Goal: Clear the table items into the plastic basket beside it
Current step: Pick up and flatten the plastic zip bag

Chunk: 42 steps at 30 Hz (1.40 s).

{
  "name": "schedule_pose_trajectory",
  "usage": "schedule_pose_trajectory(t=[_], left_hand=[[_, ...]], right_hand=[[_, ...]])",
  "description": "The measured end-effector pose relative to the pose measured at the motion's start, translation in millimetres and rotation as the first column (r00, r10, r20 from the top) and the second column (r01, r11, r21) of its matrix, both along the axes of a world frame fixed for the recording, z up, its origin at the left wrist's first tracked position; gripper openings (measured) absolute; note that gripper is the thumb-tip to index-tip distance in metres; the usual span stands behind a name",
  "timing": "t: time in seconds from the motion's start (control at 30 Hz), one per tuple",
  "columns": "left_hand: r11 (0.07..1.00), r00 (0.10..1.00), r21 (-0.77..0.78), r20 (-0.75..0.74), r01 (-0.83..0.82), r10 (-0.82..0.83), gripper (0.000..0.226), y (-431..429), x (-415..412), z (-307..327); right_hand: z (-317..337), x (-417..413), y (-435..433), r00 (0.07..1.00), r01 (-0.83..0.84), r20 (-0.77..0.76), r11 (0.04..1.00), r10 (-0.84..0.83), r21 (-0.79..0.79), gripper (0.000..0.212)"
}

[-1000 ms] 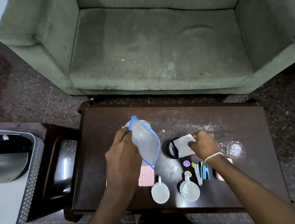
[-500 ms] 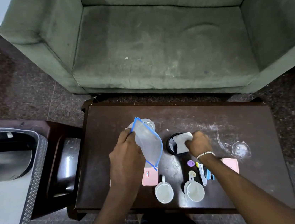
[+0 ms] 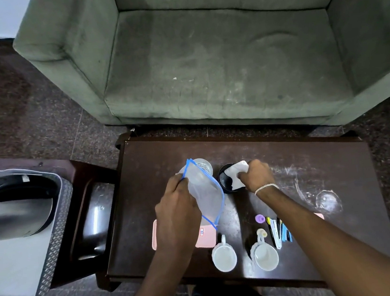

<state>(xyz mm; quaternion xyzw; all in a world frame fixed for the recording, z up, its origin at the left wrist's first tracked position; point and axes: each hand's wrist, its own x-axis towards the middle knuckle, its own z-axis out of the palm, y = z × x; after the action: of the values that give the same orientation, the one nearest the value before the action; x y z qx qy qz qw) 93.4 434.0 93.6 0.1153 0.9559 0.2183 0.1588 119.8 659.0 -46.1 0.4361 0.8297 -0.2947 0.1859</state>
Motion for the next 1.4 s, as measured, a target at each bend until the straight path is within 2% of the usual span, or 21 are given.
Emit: schedule_pose_trajectory(t=[0.1, 0.13, 0.17, 0.23, 0.3, 0.37, 0.43, 0.5, 0.57, 0.7, 0.77, 0.83, 0.87, 0.93, 1.03, 1.1, 1.17, 1.23, 1.27, 1.33, 1.4], left_hand=[[1.000, 1.000, 0.018, 0.008, -0.017, 0.017, 0.030, 0.7, -0.5, 1.0], [0.999, 1.000, 0.027, 0.008, -0.023, 0.022, 0.029, 0.7, -0.8, 1.4], [0.999, 1.000, 0.041, 0.008, -0.029, 0.028, 0.028, 0.9, -1.0, 1.7], [0.996, 0.999, 0.076, 0.013, -0.043, 0.043, 0.028, 0.1, -1.9, 2.2], [0.993, 0.998, 0.101, 0.015, -0.068, 0.067, 0.027, 0.2, -2.4, 3.3], [0.984, 0.994, 0.140, 0.007, -0.107, 0.107, 0.027, 2.1, -1.8, 6.1], [0.969, 0.988, 0.200, -0.003, -0.148, 0.151, 0.030, 5.4, -0.7, 10.9], [0.953, 0.984, 0.253, -0.016, -0.166, 0.176, 0.028, 7.9, -0.8, 15.9], [0.936, 0.983, 0.309, -0.013, -0.168, 0.181, 0.021, 7.0, -2.2, 19.3], [0.933, 0.987, 0.346, -0.084, -0.100, 0.137, 0.016, -5.1, -8.8, 18.8], [0.920, 0.984, 0.391, -0.151, -0.029, 0.095, 0.021, -14.8, -13.8, 18.1], [0.882, 0.979, 0.472, -0.182, 0.003, 0.094, 0.042, -25.8, -17.7, 13.0], [0.849, 0.986, 0.528, -0.128, -0.023, 0.107, 0.062, -30.6, -19.8, 9.6], [0.778, 0.993, 0.618, 0.098, -0.113, 0.067, 0.099, -38.6, -25.2, 3.5], [0.719, 0.928, 0.685, 0.332, -0.113, -0.170, 0.117, -37.6, -36.3, 4.7], [0.669, 0.860, 0.734, 0.412, -0.116, -0.302, 0.109, -27.7, -43.8, 10.2], [0.593, 0.789, 0.787, 0.469, -0.170, -0.397, 0.082, -13.5, -52.3, 17.8], [0.542, 0.786, 0.822, 0.447, -0.173, -0.428, 0.057, 0.2, -57.8, 23.6], [0.533, 0.809, 0.830, 0.423, -0.165, -0.408, 0.049, 5.9, -59.7, 25.3], [0.510, 0.850, 0.841, 0.394, -0.179, -0.351, 0.042, 16.6, -59.7, 29.4], [0.491, 0.871, 0.846, 0.389, -0.208, -0.302, 0.039, 24.9, -58.5, 30.9]], right_hand=[[21.1, 8.1, 1.2, 0.997, -0.073, 0.008, 0.996, 0.073, 0.059, 0.064], [32.8, 13.2, -1.2, 0.994, -0.086, -0.062, 0.989, 0.093, 0.119, 0.073], [47.8, 19.2, -6.1, 0.974, -0.073, -0.199, 0.984, 0.105, 0.163, 0.076], [82.3, 34.6, -22.4, 0.818, -0.051, -0.559, 0.986, 0.134, 0.162, 0.064], [112.5, 53.2, -43.4, 0.649, -0.174, -0.722, 0.971, 0.238, 0.163, 0.050], [130.2, 70.1, -66.2, 0.622, -0.346, -0.669, 0.909, 0.407, 0.231, 0.046], [135.6, 79.6, -83.4, 0.691, -0.459, -0.461, 0.830, 0.557, 0.316, 0.050], [133.7, 81.4, -89.1, 0.777, -0.494, -0.227, 0.793, 0.587, 0.357, 0.054], [131.0, 78.7, -84.4, 0.815, -0.467, -0.192, 0.816, 0.547, 0.342, 0.041], [130.1, 73.6, -62.1, 0.758, -0.395, -0.467, 0.890, 0.456, 0.227, 0.008], [136.7, 68.9, -50.2, 0.718, -0.409, -0.564, 0.903, 0.409, 0.134, 0.010], [147.3, 64.7, -37.4, 0.706, -0.422, -0.608, 0.905, 0.363, 0.051, 0.012], [154.5, 62.5, -30.4, 0.711, -0.425, -0.614, 0.905, 0.342, 0.012, 0.011], [171.3, 58.5, -16.9, 0.731, -0.431, -0.614, 0.899, 0.298, -0.076, 0.014], [202.5, 53.6, 4.1, 0.702, -0.471, -0.669, 0.864, 0.242, -0.181, 0.023], [222.1, 50.9, 16.6, 0.682, -0.502, -0.712, 0.816, 0.170, -0.286, 0.022], [235.9, 46.7, 29.7, 0.665, -0.518, -0.737, 0.786, 0.121, -0.338, 0.021], [243.3, 42.7, 41.7, 0.637, -0.492, -0.771, 0.773, 0.006, -0.400, 0.014], [242.8, 40.6, 45.2, 0.623, -0.447, -0.775, 0.764, -0.108, -0.466, 0.022], [234.0, 41.3, 46.4, 0.596, -0.327, -0.732, 0.732, -0.331, -0.597, 0.055], [216.3, 46.3, 35.9, 0.592, -0.231, -0.693, 0.737, -0.412, -0.635, 0.075]])
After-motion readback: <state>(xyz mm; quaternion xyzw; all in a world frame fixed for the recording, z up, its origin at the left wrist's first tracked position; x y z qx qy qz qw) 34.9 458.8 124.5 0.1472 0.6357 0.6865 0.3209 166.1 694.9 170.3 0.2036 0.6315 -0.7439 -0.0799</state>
